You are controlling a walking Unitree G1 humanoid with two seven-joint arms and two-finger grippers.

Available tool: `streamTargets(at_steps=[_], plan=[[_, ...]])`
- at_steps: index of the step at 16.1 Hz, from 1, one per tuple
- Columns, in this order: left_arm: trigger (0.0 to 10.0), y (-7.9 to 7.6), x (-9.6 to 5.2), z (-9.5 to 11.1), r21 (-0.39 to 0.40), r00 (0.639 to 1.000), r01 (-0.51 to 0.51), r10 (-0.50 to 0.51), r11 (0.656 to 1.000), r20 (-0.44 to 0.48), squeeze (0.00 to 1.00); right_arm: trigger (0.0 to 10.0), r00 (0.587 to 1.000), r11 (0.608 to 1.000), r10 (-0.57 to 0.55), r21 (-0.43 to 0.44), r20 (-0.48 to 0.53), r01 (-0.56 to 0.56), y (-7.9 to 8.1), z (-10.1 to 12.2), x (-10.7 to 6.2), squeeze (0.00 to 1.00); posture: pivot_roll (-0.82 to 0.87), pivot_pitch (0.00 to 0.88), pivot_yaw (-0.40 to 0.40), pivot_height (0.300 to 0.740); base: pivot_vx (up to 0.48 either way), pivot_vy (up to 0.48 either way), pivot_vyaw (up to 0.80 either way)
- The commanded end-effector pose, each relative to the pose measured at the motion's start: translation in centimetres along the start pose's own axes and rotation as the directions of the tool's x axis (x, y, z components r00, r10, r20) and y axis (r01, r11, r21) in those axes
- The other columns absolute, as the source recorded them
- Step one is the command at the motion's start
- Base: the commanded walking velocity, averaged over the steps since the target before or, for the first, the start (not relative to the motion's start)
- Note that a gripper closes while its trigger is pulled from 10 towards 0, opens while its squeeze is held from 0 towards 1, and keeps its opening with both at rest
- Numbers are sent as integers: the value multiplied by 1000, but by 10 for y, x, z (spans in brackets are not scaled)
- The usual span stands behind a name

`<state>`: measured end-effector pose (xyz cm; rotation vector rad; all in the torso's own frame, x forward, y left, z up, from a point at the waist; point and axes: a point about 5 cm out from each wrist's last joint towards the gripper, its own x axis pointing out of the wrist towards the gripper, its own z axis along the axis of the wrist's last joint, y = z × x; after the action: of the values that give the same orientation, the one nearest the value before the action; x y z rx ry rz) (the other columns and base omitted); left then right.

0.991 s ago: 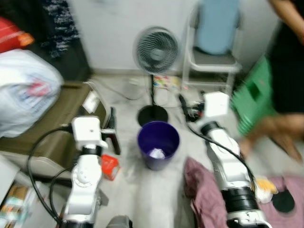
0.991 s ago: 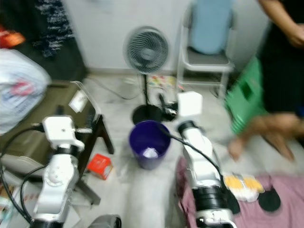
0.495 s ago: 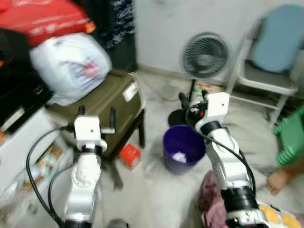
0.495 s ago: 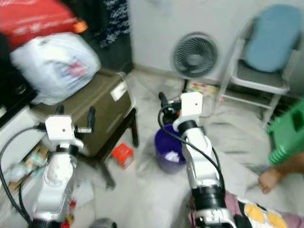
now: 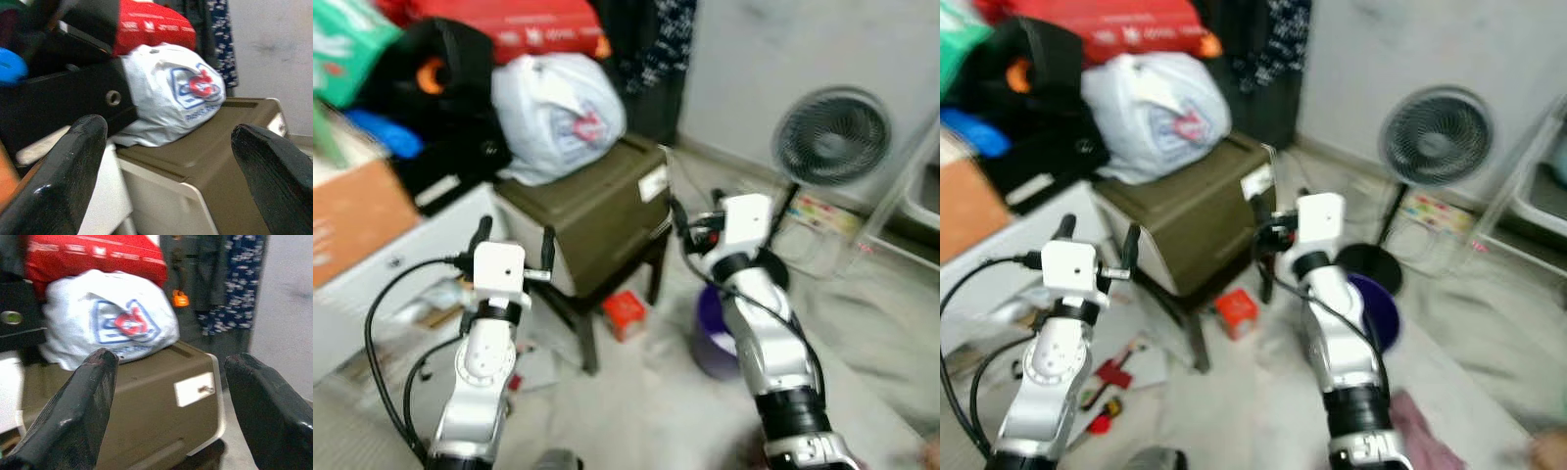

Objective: Clean up the room

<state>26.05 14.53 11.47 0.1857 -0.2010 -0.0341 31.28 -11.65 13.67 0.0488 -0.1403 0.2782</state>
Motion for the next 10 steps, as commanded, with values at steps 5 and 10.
streamTargets(at_steps=[5, 10], plan=[[10000, -3, 1, 1, -36, 1000, -2, 2, 999, -3, 0, 10000, 1000, 1000, -19, -14, 4, 19, -8, 2, 0, 0, -20, 0, -18, 740, 0, 0, 660], [10000, -4, 2, 0, -59, 1000, 5, -5, 998, -7, 0, 10000, 999, 999, -34, 20, -4, 34, -9, 1, 0, 0, -20, 0, -18, 740, 0, 0, 0]])
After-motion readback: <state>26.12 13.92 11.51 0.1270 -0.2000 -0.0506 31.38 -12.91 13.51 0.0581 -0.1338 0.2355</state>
